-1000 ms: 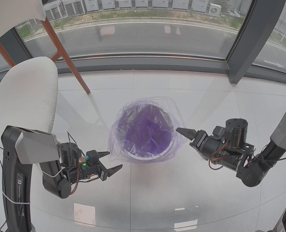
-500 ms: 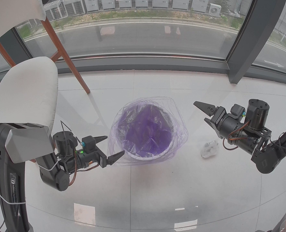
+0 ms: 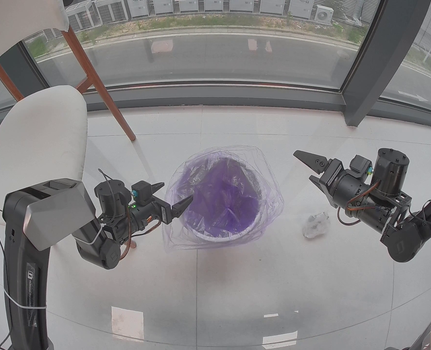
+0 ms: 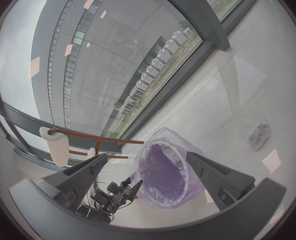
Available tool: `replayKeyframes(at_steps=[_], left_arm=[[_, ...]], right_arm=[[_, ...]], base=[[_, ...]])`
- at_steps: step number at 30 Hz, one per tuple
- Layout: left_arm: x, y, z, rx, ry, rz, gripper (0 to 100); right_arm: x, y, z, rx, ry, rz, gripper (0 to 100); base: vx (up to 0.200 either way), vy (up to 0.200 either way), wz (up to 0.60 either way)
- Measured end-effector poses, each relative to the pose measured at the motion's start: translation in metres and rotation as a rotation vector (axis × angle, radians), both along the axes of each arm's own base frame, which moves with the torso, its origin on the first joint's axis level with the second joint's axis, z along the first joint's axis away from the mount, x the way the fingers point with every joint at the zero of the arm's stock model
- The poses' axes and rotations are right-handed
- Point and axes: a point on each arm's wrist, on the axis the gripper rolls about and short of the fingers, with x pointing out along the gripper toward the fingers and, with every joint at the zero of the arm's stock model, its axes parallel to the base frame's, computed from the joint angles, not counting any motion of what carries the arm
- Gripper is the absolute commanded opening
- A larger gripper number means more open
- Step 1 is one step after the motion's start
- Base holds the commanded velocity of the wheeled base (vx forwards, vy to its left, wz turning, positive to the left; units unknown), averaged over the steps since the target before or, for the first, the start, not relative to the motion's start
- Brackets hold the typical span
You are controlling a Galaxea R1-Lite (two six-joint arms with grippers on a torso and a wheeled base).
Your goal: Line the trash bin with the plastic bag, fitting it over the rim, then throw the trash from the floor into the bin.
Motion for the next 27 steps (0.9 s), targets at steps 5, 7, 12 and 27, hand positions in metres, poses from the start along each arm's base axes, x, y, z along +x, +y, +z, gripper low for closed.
replayKeyframes(at_steps=[5, 7, 12, 27], left_arm=[[0.005, 0.001, 0.008, -0.016, -0.026, 0.010, 100], [0.006, 0.001, 0.010, -0.019, -0.035, 0.011, 100], [0.008, 0.006, 0.010, -0.019, -0.033, 0.024, 100], [0.016, 0.018, 0.013, -0.018, -0.035, 0.060, 0]], right_arm=[[0.001, 0.001, -0.004, -0.005, 0.011, 0.000, 100], [0.002, 0.001, -0.006, -0.008, 0.016, 0.001, 100], [0.002, 0.003, -0.009, -0.011, 0.022, 0.007, 100], [0.003, 0.005, -0.011, -0.017, 0.027, 0.011, 100]], base=[[0.000, 0.000, 0.00], [0.000, 0.000, 0.00], [0.000, 0.000, 0.00], [0.000, 0.000, 0.00]])
